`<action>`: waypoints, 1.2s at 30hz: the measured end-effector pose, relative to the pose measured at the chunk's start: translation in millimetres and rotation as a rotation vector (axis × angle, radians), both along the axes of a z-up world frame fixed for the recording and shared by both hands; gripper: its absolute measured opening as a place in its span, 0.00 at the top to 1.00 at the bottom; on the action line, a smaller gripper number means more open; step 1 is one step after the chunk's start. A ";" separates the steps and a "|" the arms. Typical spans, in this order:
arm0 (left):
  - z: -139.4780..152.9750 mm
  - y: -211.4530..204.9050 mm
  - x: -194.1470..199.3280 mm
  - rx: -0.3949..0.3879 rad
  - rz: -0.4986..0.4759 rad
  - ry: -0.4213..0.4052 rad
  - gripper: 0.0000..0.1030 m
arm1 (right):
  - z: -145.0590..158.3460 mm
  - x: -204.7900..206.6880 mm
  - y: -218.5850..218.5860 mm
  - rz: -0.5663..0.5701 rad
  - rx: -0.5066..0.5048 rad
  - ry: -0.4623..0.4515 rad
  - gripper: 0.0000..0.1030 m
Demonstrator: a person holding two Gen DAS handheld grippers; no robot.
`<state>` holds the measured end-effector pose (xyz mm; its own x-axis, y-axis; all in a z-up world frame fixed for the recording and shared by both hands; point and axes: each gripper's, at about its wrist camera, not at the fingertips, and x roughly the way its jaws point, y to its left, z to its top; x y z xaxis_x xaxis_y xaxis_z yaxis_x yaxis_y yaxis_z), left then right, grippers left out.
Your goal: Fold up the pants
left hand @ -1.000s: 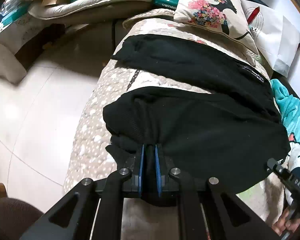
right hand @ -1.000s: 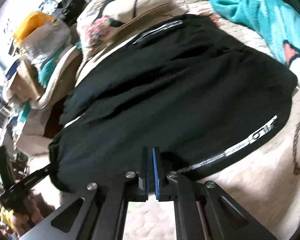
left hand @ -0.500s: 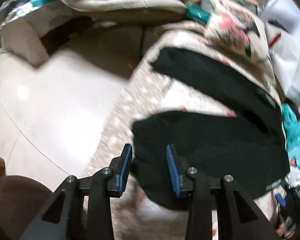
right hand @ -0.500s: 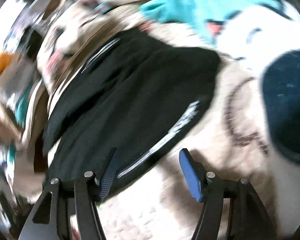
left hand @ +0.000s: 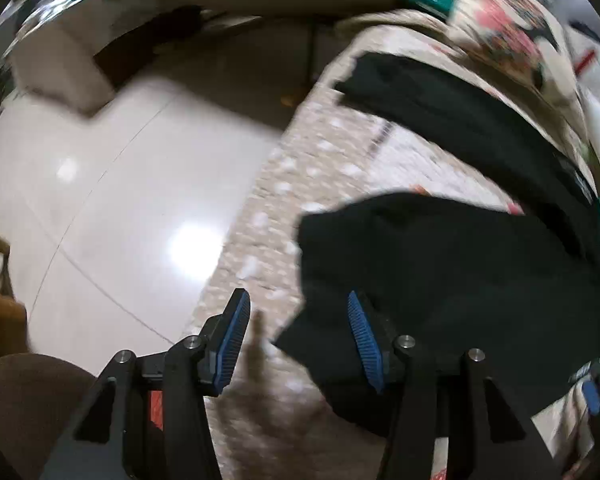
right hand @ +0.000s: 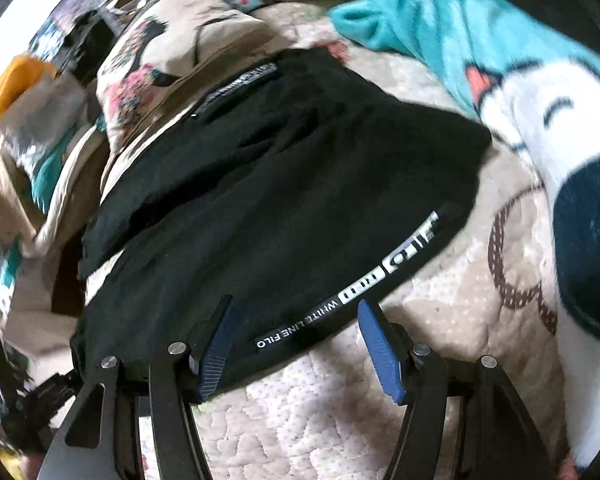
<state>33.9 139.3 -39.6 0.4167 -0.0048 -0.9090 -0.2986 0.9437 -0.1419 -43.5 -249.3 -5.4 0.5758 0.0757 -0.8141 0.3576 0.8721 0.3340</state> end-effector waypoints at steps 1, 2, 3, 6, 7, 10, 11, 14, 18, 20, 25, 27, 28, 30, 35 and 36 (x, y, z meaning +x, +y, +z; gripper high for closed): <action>2.5 10.5 1.0 0.019 0.040 -0.007 0.51 | 3.0 -0.2 2.2 0.009 -0.024 -0.009 0.34; 3.9 21.0 1.4 0.025 0.086 -0.011 0.51 | 6.5 -0.1 5.2 0.020 -0.054 -0.019 0.34; 4.5 37.2 1.1 0.016 0.162 -0.008 0.51 | 8.4 -0.4 6.6 0.025 -0.069 -0.025 0.34; 2.9 65.4 -2.4 -0.051 0.276 -0.007 0.51 | 13.4 0.0 13.2 0.051 -0.106 -0.041 0.34; 3.4 67.3 -3.4 -0.063 0.277 -0.010 0.52 | 15.2 0.0 15.5 0.058 -0.115 -0.047 0.34; 12.3 51.1 -2.0 -0.077 0.169 -0.068 0.52 | 26.0 -3.4 22.6 0.078 -0.154 -0.095 0.34; 13.6 45.9 0.6 -0.083 0.137 -0.073 0.51 | 29.2 -4.4 25.1 0.086 -0.172 -0.109 0.34; 6.5 26.1 15.1 -0.118 0.025 -0.038 0.51 | 31.2 -3.6 32.8 0.117 -0.196 -0.119 0.34; -3.5 -6.7 40.3 0.236 -0.098 0.067 0.73 | 27.3 -0.7 39.3 0.149 -0.196 -0.101 0.34; -7.5 2.5 52.7 0.429 -0.053 0.119 0.86 | 30.4 -2.2 38.3 0.147 -0.206 -0.112 0.34; -0.4 69.5 53.7 0.126 0.151 0.142 0.86 | 40.4 -1.6 33.0 0.117 -0.211 -0.127 0.34; 23.3 64.3 56.2 0.155 0.104 0.054 0.83 | 56.1 0.6 31.4 0.109 -0.211 -0.149 0.34; 32.8 60.2 59.2 0.151 0.076 0.020 0.80 | 71.4 1.2 30.5 0.106 -0.217 -0.183 0.34; 49.3 49.4 68.0 0.104 0.009 -0.036 0.64 | 97.0 3.0 28.0 0.102 -0.233 -0.242 0.26; 74.9 13.3 100.5 0.070 -0.188 -0.122 0.59 | 135.0 48.7 6.0 0.204 -0.120 -0.268 0.00; 74.8 11.0 109.1 0.055 -0.224 -0.135 0.59 | 132.1 63.5 2.0 0.229 -0.086 -0.210 0.00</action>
<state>143.0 150.3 35.2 0.5282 -0.0623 -0.8469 -0.0638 0.9916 -0.1127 20.0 -247.3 126.7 0.7079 0.1583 -0.6883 0.0801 0.9503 0.3009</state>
